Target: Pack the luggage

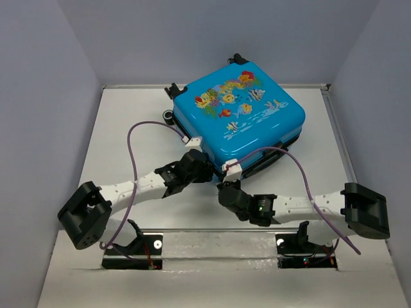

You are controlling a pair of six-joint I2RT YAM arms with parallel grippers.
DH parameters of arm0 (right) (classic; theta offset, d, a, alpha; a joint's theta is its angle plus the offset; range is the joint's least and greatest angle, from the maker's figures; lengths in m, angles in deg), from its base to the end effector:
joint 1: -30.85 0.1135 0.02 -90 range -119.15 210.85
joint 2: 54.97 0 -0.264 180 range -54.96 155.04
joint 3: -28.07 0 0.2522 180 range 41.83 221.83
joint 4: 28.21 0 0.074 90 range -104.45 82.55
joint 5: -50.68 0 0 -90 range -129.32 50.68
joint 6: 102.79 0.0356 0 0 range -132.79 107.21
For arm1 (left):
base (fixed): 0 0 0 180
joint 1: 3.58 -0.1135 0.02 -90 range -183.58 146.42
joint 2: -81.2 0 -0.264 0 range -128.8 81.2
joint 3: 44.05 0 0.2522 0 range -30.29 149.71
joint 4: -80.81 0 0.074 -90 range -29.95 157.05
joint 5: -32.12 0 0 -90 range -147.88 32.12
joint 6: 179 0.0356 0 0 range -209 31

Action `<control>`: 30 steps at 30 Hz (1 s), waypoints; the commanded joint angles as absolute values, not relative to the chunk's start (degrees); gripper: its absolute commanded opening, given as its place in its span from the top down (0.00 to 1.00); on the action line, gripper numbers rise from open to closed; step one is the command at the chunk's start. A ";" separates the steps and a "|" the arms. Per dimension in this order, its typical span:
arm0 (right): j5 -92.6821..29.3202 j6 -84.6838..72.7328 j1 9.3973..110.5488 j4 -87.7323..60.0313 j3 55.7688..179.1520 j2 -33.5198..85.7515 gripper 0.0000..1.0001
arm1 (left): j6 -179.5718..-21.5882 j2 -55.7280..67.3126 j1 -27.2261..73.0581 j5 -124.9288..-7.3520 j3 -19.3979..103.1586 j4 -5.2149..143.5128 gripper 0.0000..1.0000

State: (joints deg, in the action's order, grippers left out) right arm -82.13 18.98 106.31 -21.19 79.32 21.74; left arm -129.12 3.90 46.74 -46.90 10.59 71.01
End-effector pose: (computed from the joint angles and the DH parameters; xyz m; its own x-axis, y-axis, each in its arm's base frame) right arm 0.0916 0.2567 0.2083 -0.4127 -0.0528 -0.9093 -0.4104 0.9020 0.1339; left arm 0.1882 -0.2163 0.2154 -0.6828 -0.1677 -0.7111 0.2785 0.8401 -0.4655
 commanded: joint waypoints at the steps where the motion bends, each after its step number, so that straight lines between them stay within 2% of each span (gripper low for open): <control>1: -75.45 23.51 111.09 -27.45 79.80 20.37 0.93 | -124.77 11.83 45.04 -44.62 14.80 74.10 0.30; 3: -74.92 24.04 110.56 -27.45 78.57 19.66 0.93 | -124.95 17.53 41.00 -46.79 11.65 70.75 0.17; 6: -74.31 24.12 110.04 -27.37 77.86 18.60 0.93 | -124.51 24.30 30.10 -52.24 9.26 68.02 0.14; 9: -73.95 24.04 110.04 -27.37 77.42 17.72 0.93 | -123.63 25.48 21.05 -56.72 12.68 67.13 0.12; 10: -73.60 23.95 110.04 -27.37 77.07 17.55 0.93 | -123.54 24.00 17.55 -61.44 16.08 67.13 0.12; 17: -72.19 24.47 110.04 -27.37 76.02 17.19 0.93 | -127.40 7.74 9.26 -71.22 31.99 70.99 0.09; 24: -71.32 23.69 110.04 -27.37 76.19 17.81 0.93 | -130.21 -11.93 5.12 -75.81 46.95 72.49 0.09; 30: -70.61 22.81 110.04 -27.37 77.07 18.34 0.93 | -131.98 -22.76 3.89 -74.76 57.15 73.55 0.08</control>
